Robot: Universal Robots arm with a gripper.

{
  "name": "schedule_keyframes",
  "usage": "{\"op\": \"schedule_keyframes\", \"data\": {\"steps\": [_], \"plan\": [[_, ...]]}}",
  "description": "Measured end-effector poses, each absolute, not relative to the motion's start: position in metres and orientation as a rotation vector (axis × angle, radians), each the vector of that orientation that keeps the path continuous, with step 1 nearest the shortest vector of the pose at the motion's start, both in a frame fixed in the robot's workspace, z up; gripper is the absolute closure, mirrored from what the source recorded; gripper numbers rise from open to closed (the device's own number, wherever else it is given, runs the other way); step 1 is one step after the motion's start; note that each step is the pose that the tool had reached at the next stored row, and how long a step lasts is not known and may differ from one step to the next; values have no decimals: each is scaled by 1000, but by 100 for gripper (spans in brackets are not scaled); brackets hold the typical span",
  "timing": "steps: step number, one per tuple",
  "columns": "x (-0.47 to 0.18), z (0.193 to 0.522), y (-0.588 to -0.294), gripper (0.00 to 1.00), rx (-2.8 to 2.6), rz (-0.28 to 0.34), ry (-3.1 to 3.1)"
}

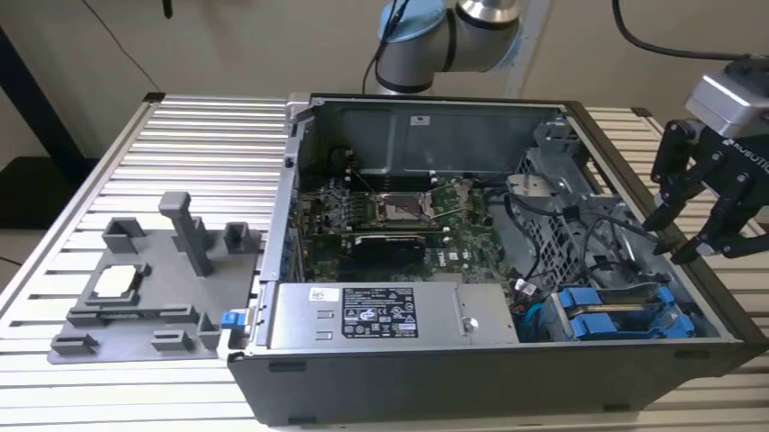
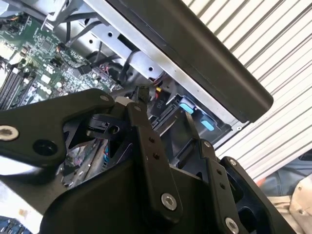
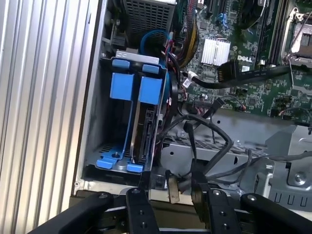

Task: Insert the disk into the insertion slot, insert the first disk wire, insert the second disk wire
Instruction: 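Insert the first disk wire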

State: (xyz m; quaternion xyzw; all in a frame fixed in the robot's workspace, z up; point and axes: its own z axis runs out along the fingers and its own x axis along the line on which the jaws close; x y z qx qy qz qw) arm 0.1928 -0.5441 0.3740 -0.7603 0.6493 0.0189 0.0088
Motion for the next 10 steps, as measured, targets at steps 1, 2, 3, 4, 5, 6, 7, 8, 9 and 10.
{"op": "schedule_keyframes", "data": {"steps": [1,2,3,4,5,6,7,8,9,10], "plan": [[194,374,-544,53,-2381,63,2026],[194,373,-544,53,-2388,67,2024],[195,373,-544,53,-2395,71,2022],[195,373,-544,53,-2400,74,2020],[196,372,-544,53,-2406,76,2015],[197,372,-544,53,-2410,76,2010],[198,372,-544,53,-2414,76,2006],[198,372,-544,53,-2417,76,2003],[198,372,-544,53,-2417,76,2002],[198,372,-544,53,-2418,76,2001]]}}
